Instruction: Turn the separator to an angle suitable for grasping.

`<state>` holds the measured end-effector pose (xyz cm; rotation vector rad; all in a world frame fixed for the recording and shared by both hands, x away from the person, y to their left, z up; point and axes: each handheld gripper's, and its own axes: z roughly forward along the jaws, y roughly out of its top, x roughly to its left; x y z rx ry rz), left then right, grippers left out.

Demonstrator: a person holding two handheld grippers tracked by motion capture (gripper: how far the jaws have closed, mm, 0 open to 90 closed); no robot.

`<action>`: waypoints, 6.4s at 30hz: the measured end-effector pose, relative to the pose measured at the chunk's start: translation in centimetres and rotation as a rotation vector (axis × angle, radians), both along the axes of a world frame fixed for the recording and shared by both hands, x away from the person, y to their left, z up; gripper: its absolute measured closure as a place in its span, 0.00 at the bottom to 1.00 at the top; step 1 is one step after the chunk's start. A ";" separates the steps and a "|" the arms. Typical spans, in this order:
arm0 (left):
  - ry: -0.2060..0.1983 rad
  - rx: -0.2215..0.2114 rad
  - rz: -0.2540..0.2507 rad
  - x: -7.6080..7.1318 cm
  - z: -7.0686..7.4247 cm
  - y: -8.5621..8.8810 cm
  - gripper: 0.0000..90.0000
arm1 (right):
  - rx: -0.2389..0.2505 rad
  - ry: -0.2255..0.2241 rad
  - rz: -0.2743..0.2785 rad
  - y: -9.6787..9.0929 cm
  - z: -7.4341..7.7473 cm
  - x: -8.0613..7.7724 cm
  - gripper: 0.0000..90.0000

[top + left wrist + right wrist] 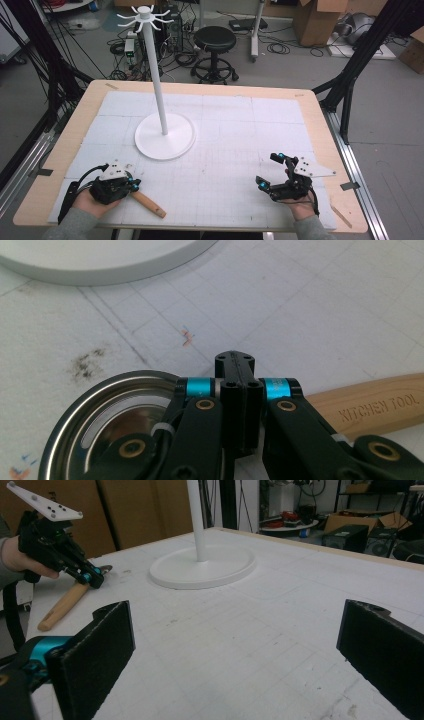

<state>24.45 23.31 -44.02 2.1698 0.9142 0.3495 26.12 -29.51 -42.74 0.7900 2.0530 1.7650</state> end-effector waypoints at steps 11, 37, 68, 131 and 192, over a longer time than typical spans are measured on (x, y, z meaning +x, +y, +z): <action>-0.041 -0.007 0.030 -0.7 0.7 0.3 1.00 | -0.007 0.000 0.008 0.3 -0.1 0.2 0.01; -0.050 -0.052 -0.076 -4.8 1.2 -1.0 1.00 | -0.010 0.006 0.013 0.6 -0.1 0.4 0.01; -0.027 -0.022 -0.129 -4.6 0.5 -2.4 1.00 | -0.016 0.003 0.013 0.6 -0.1 0.3 0.01; -0.050 0.010 -0.074 1.0 -0.1 -5.5 1.00 | -0.019 0.015 0.018 0.4 -0.2 0.1 0.01; -0.079 -0.273 -0.375 2.2 3.9 1.3 0.17 | -0.003 0.040 0.042 -0.1 -0.6 0.0 0.01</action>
